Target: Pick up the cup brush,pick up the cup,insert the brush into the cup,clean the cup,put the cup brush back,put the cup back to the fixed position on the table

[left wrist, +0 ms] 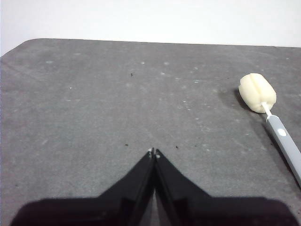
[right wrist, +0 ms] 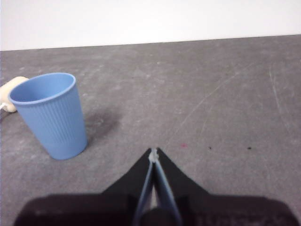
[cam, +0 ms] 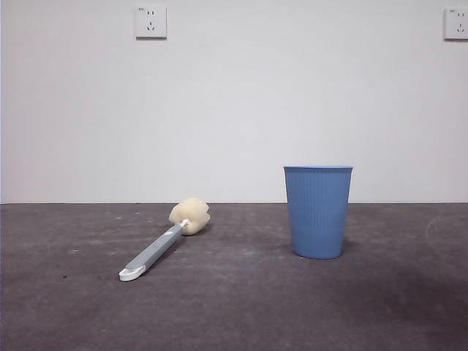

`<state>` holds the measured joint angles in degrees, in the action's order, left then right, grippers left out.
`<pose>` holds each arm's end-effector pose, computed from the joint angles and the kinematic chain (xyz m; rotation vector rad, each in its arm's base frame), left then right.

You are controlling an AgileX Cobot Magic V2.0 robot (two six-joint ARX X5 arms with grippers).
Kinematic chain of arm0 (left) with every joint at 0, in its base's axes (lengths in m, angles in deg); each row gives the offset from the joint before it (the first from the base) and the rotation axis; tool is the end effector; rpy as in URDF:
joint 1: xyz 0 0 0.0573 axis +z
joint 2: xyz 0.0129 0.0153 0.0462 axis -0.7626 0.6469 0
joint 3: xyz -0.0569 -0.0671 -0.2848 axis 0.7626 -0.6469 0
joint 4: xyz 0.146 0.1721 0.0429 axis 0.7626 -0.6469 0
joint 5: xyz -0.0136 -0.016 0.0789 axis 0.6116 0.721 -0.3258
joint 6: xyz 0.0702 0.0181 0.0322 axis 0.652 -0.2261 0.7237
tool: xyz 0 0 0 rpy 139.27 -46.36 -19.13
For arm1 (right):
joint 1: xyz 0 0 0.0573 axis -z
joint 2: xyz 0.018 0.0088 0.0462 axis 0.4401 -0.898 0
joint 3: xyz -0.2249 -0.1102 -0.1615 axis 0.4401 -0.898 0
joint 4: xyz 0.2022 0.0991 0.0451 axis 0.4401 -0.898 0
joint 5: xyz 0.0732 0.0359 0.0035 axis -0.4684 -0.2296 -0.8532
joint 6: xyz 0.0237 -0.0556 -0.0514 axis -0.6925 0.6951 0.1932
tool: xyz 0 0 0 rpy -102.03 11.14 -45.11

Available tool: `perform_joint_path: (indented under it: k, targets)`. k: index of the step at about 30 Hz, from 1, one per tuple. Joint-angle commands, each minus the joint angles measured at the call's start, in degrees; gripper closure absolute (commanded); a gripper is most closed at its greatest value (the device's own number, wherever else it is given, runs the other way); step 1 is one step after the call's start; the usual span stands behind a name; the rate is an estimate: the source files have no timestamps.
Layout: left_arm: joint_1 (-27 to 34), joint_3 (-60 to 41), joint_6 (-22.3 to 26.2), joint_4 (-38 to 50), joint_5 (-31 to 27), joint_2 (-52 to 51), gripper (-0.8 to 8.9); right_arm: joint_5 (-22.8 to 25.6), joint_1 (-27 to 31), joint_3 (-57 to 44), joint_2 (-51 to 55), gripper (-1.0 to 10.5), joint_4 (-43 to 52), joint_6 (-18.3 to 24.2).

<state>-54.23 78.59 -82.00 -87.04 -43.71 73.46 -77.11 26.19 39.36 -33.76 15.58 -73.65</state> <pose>0.0732 -0.0016 0.1446 -0.0658 0.1906 -0.0077 0.0716 0.0099 0.1518 0.0350 0.1805 0.1507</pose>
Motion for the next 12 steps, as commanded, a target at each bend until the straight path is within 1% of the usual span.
perform_joint_path:
  k: [1,12]
  targets:
    - [0.1,-0.6,-0.3,-0.1,0.2,-0.1,8.16,0.2,0.1,-1.3,0.9,9.5,-0.4,-0.9]
    - [0.1,-0.6,-0.3,-0.1,0.2,-0.1,8.16,0.2,0.1,-1.5,0.9,9.5,-0.3,-1.3]
